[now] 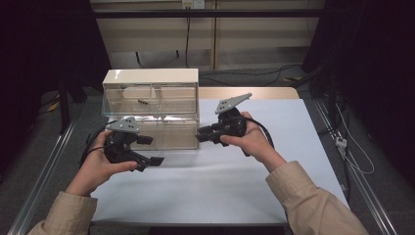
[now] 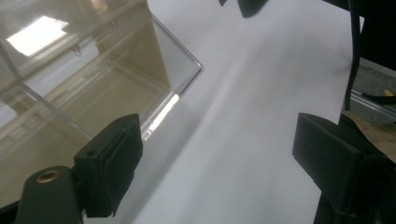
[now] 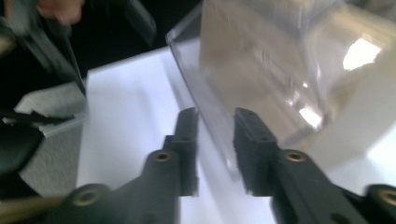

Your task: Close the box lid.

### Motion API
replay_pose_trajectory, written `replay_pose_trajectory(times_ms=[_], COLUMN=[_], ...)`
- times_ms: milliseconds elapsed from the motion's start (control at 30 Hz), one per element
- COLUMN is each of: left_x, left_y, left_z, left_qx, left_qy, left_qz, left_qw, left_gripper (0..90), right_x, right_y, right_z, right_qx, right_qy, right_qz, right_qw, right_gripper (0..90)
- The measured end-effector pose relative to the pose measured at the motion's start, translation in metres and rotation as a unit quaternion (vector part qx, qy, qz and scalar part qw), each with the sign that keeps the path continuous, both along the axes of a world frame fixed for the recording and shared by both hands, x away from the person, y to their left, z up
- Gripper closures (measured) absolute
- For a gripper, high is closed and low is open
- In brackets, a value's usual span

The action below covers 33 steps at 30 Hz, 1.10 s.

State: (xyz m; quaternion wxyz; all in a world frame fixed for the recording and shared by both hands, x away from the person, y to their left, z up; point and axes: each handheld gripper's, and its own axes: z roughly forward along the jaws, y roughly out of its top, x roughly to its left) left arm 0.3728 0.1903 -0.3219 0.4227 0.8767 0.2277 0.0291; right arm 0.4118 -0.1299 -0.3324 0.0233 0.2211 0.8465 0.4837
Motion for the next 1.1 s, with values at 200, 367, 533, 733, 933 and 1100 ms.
replay_pose_trajectory(times_ms=[200,367,533,733,933,1100], left_x=[-0.006,-0.008,-0.011,-0.014,-0.014,-0.015], left_y=[-0.001,-0.003,-0.005,-0.004,-0.002,-0.003], left_z=[-0.02,-0.036,-0.05,-0.065,-0.079,-0.088], left_qx=[0.01,0.022,0.03,0.032,0.035,0.037], left_qy=[-0.004,-0.002,-0.002,0.001,0.005,0.006], left_qz=[-0.001,-0.001,-0.002,0.006,0.015,0.015], left_qw=[0.9999,0.9998,0.9995,0.9995,0.9993,0.9992], left_gripper=[15.0,14.3,14.3,13.9,13.5,13.3], right_x=[-0.019,-0.035,-0.046,-0.06,-0.077,-0.088], right_y=[-0.016,-0.03,-0.048,-0.075,-0.107,-0.127], right_z=[-0.028,-0.047,-0.062,-0.077,-0.094,-0.103], right_qx=[-0.029,-0.047,-0.055,-0.065,-0.081,-0.077], right_qy=[0.004,0.002,0.001,-0.004,-0.007,-0.008], right_qz=[-0.009,-0.01,-0.029,-0.054,-0.087,-0.11], right_qw=[0.9995,0.9989,0.9981,0.9964,0.9929,0.9909], right_gripper=[38.4,29.3,23.5,20.6,19.8,19.7])
